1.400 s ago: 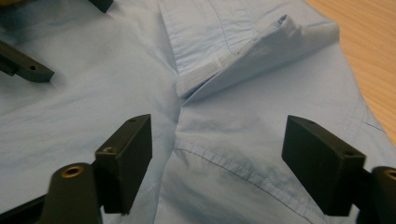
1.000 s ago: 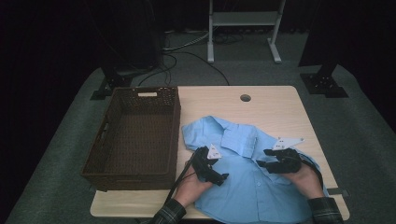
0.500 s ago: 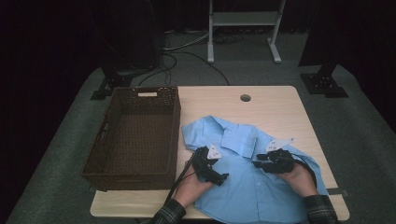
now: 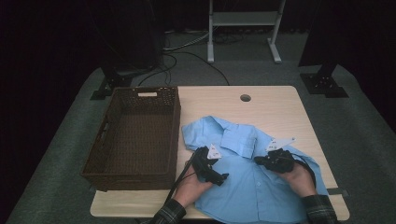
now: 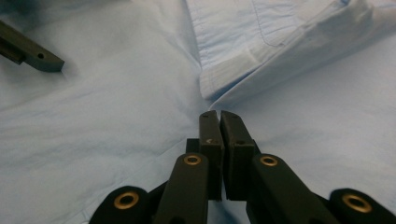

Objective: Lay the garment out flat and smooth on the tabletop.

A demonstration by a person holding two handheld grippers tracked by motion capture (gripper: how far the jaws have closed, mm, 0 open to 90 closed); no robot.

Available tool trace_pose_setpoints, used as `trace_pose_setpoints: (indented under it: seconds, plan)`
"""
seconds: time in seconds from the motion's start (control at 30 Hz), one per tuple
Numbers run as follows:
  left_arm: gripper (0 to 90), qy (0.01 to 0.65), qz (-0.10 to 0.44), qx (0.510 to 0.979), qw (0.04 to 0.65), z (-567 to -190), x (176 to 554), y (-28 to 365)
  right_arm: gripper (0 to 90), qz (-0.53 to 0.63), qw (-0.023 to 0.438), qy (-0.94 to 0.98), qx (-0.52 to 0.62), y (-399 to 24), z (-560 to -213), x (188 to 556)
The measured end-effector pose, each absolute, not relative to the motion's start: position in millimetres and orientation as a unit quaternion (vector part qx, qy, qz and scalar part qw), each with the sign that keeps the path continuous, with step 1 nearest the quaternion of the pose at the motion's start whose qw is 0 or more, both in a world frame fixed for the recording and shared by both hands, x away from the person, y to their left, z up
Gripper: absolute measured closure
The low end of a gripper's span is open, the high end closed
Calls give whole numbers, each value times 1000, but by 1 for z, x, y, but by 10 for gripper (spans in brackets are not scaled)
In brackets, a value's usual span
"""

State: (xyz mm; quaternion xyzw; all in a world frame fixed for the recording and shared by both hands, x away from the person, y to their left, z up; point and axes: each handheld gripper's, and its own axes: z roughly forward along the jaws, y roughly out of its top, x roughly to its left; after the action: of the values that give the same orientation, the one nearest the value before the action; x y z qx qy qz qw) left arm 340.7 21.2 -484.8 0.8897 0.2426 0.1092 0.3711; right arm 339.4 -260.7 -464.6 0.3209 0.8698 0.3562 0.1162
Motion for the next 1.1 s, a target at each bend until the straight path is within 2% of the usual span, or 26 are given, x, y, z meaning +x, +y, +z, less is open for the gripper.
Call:
trace_pose_setpoints:
  seconds: [0.57, 1.1]
  plan:
    - [0, 243, 109, 890, 371, -485, 341, 21, 887, 379, 140, 855, 324, -270, -444, 338]
    - [0, 243, 109, 889, 372, -485, 341, 21, 888, 384, 180, 838, 344, -288, -421, 353]
